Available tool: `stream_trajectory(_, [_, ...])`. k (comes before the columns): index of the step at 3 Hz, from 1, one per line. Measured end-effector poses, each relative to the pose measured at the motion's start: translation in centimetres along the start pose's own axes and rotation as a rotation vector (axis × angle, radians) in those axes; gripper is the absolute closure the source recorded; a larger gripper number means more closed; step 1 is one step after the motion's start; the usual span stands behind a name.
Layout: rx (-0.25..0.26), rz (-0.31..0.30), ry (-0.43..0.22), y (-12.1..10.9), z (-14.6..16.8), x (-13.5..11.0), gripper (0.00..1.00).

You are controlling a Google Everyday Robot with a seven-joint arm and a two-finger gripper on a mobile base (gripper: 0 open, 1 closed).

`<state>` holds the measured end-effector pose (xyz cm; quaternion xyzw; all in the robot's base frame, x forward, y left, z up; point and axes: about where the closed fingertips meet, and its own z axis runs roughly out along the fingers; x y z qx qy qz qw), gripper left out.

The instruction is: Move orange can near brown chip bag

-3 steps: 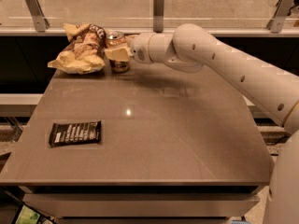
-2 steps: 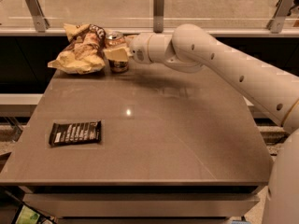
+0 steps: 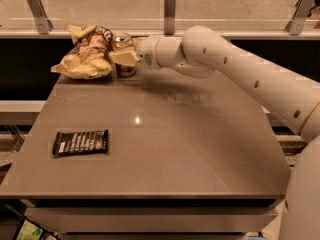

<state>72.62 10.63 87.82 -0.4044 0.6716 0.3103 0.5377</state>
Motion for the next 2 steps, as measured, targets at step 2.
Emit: stream_trajectory(2, [-0.004,0.0,0.0,0.19,0.2,-0.02,0.0])
